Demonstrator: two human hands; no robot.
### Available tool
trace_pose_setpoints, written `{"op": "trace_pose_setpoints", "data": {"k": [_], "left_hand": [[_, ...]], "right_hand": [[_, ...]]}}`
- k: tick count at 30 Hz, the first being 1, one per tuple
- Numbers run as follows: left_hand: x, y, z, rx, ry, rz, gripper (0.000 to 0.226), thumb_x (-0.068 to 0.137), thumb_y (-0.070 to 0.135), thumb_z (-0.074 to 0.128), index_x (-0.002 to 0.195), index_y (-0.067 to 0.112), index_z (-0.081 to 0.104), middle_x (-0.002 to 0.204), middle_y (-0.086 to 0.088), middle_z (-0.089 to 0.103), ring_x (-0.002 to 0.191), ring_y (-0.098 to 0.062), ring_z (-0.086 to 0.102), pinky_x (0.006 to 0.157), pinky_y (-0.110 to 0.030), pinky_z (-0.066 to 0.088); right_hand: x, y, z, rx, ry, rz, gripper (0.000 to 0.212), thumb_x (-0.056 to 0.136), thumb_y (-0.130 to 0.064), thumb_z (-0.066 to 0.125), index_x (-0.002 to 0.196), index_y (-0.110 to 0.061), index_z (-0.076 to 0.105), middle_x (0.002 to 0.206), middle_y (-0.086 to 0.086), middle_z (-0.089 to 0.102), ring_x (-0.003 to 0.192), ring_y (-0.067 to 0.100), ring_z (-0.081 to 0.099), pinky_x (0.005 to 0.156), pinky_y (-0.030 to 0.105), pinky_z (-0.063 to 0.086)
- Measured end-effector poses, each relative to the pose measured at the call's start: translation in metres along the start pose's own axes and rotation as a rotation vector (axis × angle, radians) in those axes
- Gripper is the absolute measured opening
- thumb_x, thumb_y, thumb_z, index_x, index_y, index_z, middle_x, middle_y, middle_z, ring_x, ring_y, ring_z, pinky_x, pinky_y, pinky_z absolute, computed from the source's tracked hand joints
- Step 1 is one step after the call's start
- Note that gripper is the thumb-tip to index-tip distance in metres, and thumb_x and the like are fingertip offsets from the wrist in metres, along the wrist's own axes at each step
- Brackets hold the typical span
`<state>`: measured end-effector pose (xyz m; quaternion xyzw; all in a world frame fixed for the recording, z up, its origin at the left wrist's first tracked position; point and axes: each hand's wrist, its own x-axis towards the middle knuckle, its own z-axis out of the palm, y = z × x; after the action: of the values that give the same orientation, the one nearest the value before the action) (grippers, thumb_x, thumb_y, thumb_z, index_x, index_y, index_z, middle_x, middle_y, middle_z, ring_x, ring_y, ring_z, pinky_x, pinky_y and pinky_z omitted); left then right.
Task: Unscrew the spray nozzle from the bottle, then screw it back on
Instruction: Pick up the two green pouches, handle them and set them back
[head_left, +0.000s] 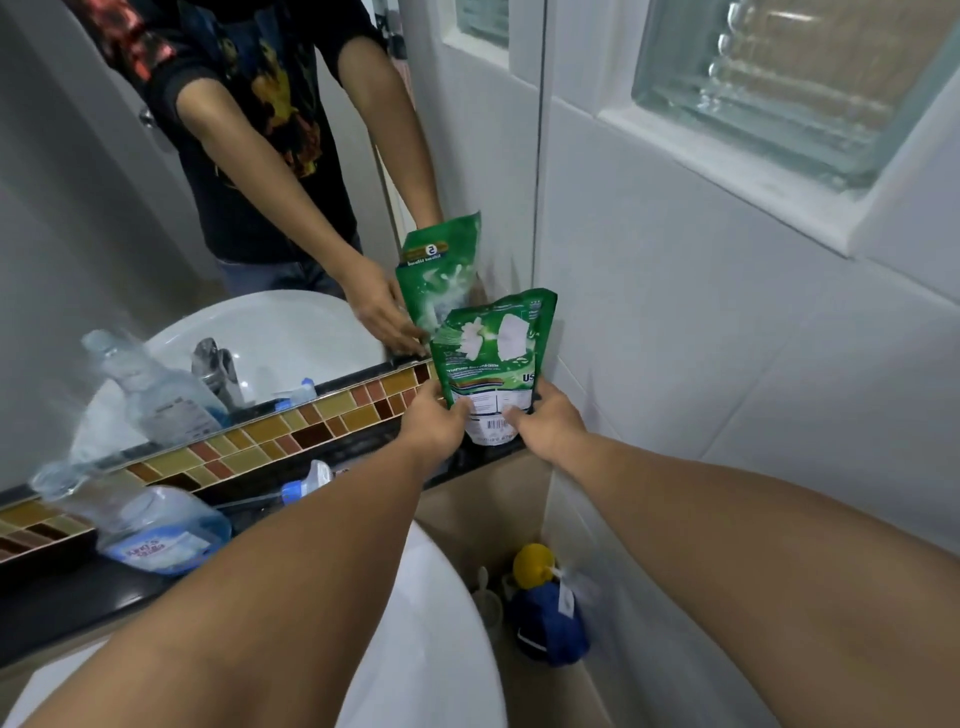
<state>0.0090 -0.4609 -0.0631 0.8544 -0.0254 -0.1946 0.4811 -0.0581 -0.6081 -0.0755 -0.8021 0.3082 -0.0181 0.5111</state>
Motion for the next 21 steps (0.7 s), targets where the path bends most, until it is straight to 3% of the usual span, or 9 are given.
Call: {"op": "trace_pose_setpoints", "data": {"k": [4,8,12,16,21], "left_hand": [[-0.008,-0.012,-0.003,-0.019,0.012,0.010,0.025,0.105,0.023,0.064,0.130,0.019,0.060,0.131,-0.011,0.072,0.122,-0.033,0.068,0.111,-0.049,0.052],[-0.017,-0.016,-0.012,-0.002,0.005,0.004,0.032,0.107,0.028,0.060,0.136,0.015,0.059,0.135,-0.010,0.070,0.125,-0.033,0.066,0.111,-0.047,0.051],[-0.031,-0.019,-0.032,0.003,0.012,-0.028,0.038,0.107,0.034,0.057,0.140,0.014,0.058,0.137,-0.010,0.068,0.126,-0.034,0.064,0.108,-0.042,0.049],[-0.047,-0.028,-0.060,-0.022,0.004,-0.053,0.042,0.107,0.038,0.055,0.138,0.010,0.059,0.138,-0.014,0.068,0.126,-0.037,0.064,0.112,-0.049,0.050],[-0.067,-0.037,-0.105,-0.003,0.024,-0.045,0.040,0.106,0.042,0.054,0.127,0.011,0.068,0.125,-0.014,0.074,0.112,-0.039,0.070,0.103,-0.049,0.057]], "right_hand": [[-0.008,0.005,0.005,0.083,0.021,-0.009,0.024,0.097,-0.022,0.070,0.121,-0.028,0.069,0.118,0.000,0.076,0.092,0.018,0.067,0.072,0.023,0.048],[-0.025,-0.002,0.012,0.040,0.034,-0.075,0.016,0.100,-0.022,0.063,0.114,-0.026,0.070,0.111,-0.001,0.076,0.100,0.023,0.070,0.089,0.039,0.056],[-0.046,-0.017,0.022,0.007,0.043,-0.140,0.015,0.103,-0.022,0.055,0.111,-0.023,0.067,0.104,-0.004,0.074,0.089,0.016,0.068,0.070,0.027,0.054],[-0.072,-0.035,0.036,-0.009,0.004,-0.185,0.014,0.104,-0.020,0.053,0.110,-0.021,0.066,0.106,0.001,0.075,0.094,0.021,0.070,0.083,0.043,0.060],[-0.103,-0.063,0.061,-0.042,0.017,-0.231,0.013,0.104,-0.022,0.054,0.109,-0.025,0.066,0.106,0.000,0.075,0.089,0.015,0.069,0.075,0.033,0.057]]}}
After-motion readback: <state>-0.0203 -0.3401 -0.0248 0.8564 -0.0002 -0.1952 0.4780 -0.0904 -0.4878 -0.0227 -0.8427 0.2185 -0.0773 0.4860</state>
